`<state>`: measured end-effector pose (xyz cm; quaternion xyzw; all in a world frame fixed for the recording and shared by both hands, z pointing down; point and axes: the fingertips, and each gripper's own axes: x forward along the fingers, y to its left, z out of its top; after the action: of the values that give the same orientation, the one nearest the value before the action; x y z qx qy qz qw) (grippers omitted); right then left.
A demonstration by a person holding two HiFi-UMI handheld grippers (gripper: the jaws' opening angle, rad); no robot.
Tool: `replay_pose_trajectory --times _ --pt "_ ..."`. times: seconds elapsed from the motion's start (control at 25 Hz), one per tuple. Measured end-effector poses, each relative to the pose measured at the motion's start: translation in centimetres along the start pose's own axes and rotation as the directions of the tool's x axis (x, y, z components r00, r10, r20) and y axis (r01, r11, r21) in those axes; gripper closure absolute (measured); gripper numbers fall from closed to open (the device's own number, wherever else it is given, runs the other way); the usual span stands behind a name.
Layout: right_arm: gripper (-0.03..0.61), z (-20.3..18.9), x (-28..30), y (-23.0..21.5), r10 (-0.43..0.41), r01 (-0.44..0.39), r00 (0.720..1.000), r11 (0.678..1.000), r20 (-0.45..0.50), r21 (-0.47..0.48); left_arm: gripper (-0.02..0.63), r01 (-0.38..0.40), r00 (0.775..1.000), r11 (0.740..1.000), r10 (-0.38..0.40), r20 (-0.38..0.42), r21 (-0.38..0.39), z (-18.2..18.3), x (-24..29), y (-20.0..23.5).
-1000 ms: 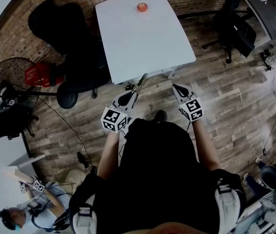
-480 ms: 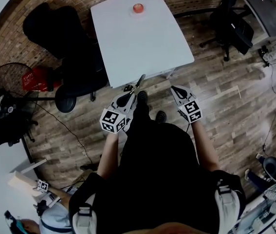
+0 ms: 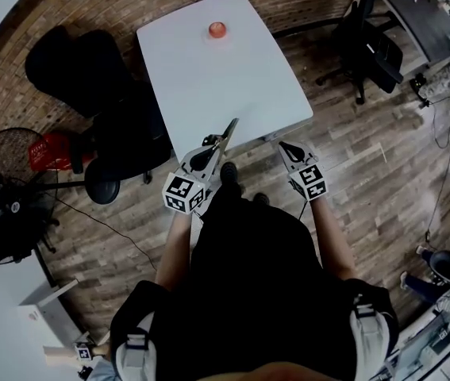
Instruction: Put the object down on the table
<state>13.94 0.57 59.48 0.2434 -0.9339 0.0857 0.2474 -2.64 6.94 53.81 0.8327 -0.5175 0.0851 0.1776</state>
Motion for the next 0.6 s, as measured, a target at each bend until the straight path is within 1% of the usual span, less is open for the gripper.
replay_pose_trajectory --times 0.12,0.24,0.44,0.6 --pt "0.58 1.1 1.6 -0.3 -0.017 0.017 1.0 1.0 -0.009 -0.016 0.591 0.012 1.0 1.0 -0.012 -0.011 -0.005 0.4 0.8 2.1" --pt "0.58 1.3 2.6 -0.6 -0.022 0.021 0.999 1.0 -0.029 -0.019 0.591 0.028 0.999 1.0 -0.028 -0.018 -0.007 0.7 1.9 3.7" --pt "0.58 0.5 4.0 -2.2 -0.055 0.056 0.996 0.998 -0.066 0.017 0.591 0.058 0.998 0.998 -0.058 -0.009 0.005 2.2 3.8 6.1" --pt "0.58 0.8 5.7 -3.1 -0.075 0.078 0.994 0.996 -0.079 0.036 0.591 0.073 0.997 0.997 -0.073 -0.026 0.0 2.2 4.8 8.3"
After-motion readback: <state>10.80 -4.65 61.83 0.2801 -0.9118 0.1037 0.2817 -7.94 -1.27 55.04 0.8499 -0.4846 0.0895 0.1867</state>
